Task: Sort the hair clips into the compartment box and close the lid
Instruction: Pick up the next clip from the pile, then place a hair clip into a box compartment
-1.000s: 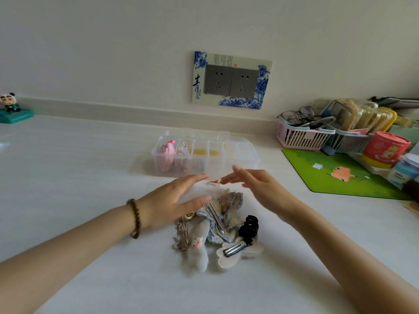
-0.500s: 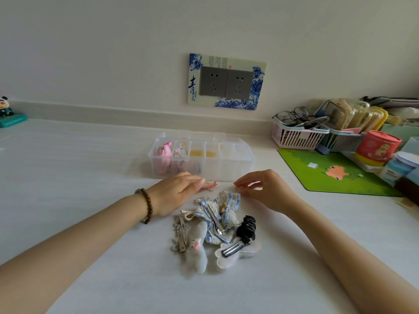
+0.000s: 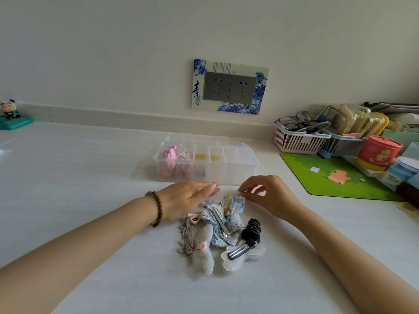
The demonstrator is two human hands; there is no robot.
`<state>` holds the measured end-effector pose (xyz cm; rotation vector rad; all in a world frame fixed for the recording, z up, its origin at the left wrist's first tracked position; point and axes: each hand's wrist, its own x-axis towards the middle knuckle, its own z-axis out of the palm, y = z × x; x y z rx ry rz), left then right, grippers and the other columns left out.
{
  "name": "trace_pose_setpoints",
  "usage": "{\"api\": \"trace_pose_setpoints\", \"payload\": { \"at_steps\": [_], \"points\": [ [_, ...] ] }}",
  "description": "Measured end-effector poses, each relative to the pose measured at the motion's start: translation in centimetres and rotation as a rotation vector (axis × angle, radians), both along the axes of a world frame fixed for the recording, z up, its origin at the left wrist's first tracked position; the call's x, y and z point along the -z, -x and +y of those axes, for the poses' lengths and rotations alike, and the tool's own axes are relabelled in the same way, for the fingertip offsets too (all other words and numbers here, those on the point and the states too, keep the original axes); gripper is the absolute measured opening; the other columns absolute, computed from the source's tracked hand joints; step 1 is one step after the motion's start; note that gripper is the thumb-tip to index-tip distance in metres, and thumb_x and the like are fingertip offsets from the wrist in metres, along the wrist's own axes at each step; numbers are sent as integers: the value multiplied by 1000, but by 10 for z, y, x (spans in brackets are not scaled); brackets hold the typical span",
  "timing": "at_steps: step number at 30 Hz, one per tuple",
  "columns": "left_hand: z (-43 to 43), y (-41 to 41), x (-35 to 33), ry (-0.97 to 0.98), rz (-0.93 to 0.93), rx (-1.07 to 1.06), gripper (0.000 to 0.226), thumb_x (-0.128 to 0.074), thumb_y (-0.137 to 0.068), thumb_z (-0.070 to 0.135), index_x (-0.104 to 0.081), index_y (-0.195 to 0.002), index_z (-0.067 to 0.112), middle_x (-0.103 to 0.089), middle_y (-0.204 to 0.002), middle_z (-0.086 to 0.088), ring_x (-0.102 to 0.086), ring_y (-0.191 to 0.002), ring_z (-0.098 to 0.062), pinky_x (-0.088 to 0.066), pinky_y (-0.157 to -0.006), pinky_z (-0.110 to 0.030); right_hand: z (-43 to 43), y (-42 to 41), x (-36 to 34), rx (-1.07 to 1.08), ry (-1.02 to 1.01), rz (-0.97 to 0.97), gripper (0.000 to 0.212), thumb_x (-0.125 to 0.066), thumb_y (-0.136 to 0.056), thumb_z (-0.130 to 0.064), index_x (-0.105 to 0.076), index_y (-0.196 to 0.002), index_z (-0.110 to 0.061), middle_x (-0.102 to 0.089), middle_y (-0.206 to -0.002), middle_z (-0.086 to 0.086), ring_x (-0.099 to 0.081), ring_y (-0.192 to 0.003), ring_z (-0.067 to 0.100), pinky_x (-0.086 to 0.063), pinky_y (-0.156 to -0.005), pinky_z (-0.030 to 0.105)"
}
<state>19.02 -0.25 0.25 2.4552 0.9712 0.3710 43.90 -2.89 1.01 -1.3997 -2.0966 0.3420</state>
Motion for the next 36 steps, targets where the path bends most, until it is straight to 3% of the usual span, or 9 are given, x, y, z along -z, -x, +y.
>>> {"api": "trace_pose_setpoints", "payload": {
  "at_steps": [4,8,13,17,22,25,28,31,36],
  "points": [
    [-3,27,4,9,-44,-28,65,-7,-88,61,-41,-136,33,-33,-145,24,-22,-128,17,-9,-98,3,2,7,-1,-6,-18,105,14,-70,-80,-10,-68,-85,-22,-69,-79,-10,-64,-73,1,-50,-68,10],
    [-7,40,-3,-44,-147,-31,55,-15,-93,53,-50,-130,30,-45,-139,17,-32,-127,12,-21,-109,-14,5,22,-10,-18,-5,269,14,-70,-79,-6,-68,-84,-19,-71,-82,-2,-67,-72,7,-55,-71,18],
    [12,48,-34,-491,-438,-145,39,-32,-94,40,-61,-114,22,-65,-114,5,-52,-111,0,-36,-101,-25,20,51,-53,-73,-81,428,10,-69,-80,-6,-68,-84,-14,-71,-82,-1,-67,-70,6,-56,-72,18],
    [34,55,-21,-572,-405,-440,58,-29,-89,50,-48,-130,13,-47,-139,-6,-37,-130,-20,-24,-110,-29,42,78,-72,-73,-103,442,9,-69,-81,-5,-68,-89,-8,-71,-85,7,-67,-70,10,-56,-72,18],
    [44,59,10,-304,-431,-498,69,-34,-85,60,-26,-143,23,-32,-149,-1,-23,-137,-16,-18,-111,-29,54,92,-63,-18,-70,255,10,-67,-83,-8,-67,-93,-11,-68,-92,0,-65,-86,13,-54,-84,27],
    [48,59,10,-240,-517,-447,61,-38,-87,54,-28,-142,29,-28,-151,7,-24,-138,-10,-20,-112,-29,44,90,-62,-103,-121,214,12,-67,-82,-13,-68,-93,-18,-69,-91,-7,-66,-84,4,-54,-79,19],
    [48,57,12,-228,-543,-442,58,-38,-87,60,-32,-138,32,-27,-149,11,-23,-137,-5,-19,-110,-25,30,92,-57,-295,61,14,19,-68,-81,-18,-69,-99,-16,-69,-93,-10,-65,-82,-4,-52,-78,10],
    [48,57,12,-235,-550,-447,58,-37,-87,60,-33,-138,32,-26,-150,10,-22,-136,-2,-19,-107,-22,26,99,-44,-320,163,-223,23,-70,-81,-25,-70,-103,-20,-70,-105,-8,-63,-89,-2,-52,-84,15],
    [46,55,12,-248,-588,-436,48,-43,-89,48,-38,-134,32,-29,-150,6,-24,-133,3,-18,-104,-16,29,108,-35,-317,134,-284,15,-69,-80,-14,-73,-95,-17,-73,-96,-4,-64,-83,7,-51,-74,17]
  ]
}}
